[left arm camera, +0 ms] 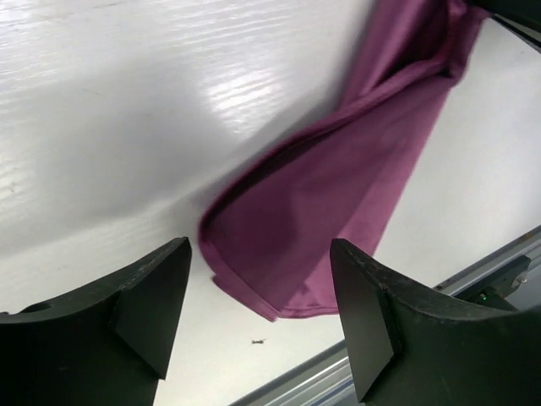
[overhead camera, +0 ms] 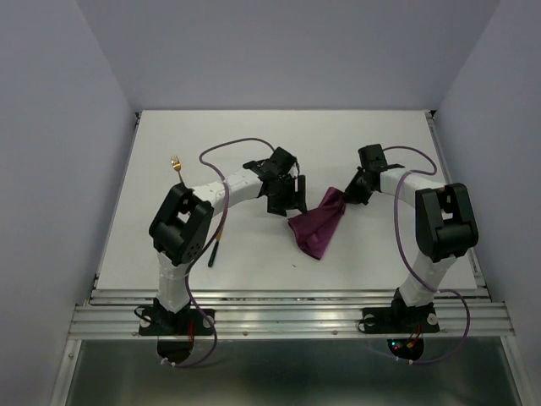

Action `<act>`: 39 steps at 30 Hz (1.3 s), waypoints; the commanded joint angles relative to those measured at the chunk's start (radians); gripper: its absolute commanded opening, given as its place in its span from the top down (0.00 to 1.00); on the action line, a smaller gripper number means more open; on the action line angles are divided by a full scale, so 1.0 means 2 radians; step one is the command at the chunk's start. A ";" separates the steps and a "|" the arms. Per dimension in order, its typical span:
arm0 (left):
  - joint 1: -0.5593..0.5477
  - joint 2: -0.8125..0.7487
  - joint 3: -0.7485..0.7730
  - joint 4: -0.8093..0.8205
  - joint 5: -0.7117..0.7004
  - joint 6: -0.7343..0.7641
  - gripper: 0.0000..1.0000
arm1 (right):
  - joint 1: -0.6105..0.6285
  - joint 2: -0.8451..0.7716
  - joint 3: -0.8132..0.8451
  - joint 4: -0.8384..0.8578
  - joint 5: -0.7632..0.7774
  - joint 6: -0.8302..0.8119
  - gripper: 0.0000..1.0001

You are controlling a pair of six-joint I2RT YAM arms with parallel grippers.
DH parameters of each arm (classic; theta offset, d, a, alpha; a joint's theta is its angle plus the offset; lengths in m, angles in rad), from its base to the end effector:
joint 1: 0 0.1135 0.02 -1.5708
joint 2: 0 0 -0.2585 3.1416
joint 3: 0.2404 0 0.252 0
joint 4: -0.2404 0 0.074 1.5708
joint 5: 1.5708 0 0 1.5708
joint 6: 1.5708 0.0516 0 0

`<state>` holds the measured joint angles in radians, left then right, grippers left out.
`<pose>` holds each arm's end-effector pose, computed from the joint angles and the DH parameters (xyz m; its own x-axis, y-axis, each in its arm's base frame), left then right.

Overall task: Fold the napkin into a case and place the utensils inside
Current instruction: Fold the 2/3-rectangle-folded napkin at the center of the board.

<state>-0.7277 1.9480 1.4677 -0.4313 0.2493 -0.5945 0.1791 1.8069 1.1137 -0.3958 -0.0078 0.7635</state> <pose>0.3171 -0.2995 0.1959 -0.9132 0.0866 -0.3982 0.2969 0.8107 -0.5046 0.3594 0.0655 0.1433 -0.7556 0.5659 -0.3300 0.4717 0.8195 0.3254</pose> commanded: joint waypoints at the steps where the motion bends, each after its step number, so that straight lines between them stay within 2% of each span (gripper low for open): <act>1: 0.021 -0.028 -0.057 0.077 0.065 -0.003 0.22 | 0.003 0.010 0.009 -0.015 0.022 -0.009 0.99; 3: 0.025 -0.024 -0.078 0.102 0.109 -0.004 0.20 | 0.003 0.009 0.008 -0.015 0.024 -0.010 0.99; 7: 0.023 -0.006 -0.090 0.124 0.154 -0.006 0.18 | 0.003 0.006 0.008 -0.017 0.025 -0.010 0.99; 11: 0.023 -0.002 -0.102 0.146 0.172 -0.013 0.19 | 0.003 0.004 0.008 -0.020 0.028 -0.009 0.99; 15: 0.019 -0.010 -0.112 0.189 0.203 -0.026 0.32 | 0.003 0.004 0.009 -0.022 0.028 -0.007 0.99; 18: 0.005 -0.011 -0.099 0.194 0.212 -0.015 0.37 | 0.003 0.005 0.011 -0.022 0.028 -0.007 0.99; 24: -0.038 -0.023 -0.077 0.184 0.181 0.019 0.38 | 0.003 0.005 0.011 -0.024 0.028 -0.006 0.99; 27: -0.065 -0.012 -0.059 0.149 0.159 0.046 0.38 | 0.003 0.005 0.012 -0.024 0.028 -0.007 0.99; 31: -0.089 -0.005 -0.043 0.102 0.117 0.063 0.38 | 0.003 0.006 0.011 -0.025 0.027 -0.007 0.99; 32: -0.097 -0.011 -0.041 0.098 0.088 0.065 0.37 | 0.003 0.005 0.011 -0.025 0.026 -0.007 0.99; 39: -0.112 -0.042 -0.028 0.061 0.004 0.077 0.32 | 0.003 0.005 0.010 -0.024 0.025 -0.007 0.99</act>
<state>-0.9466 1.9511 1.3621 -0.2436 0.3794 -0.4782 0.1791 1.8069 1.1179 -0.4038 0.0021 0.7631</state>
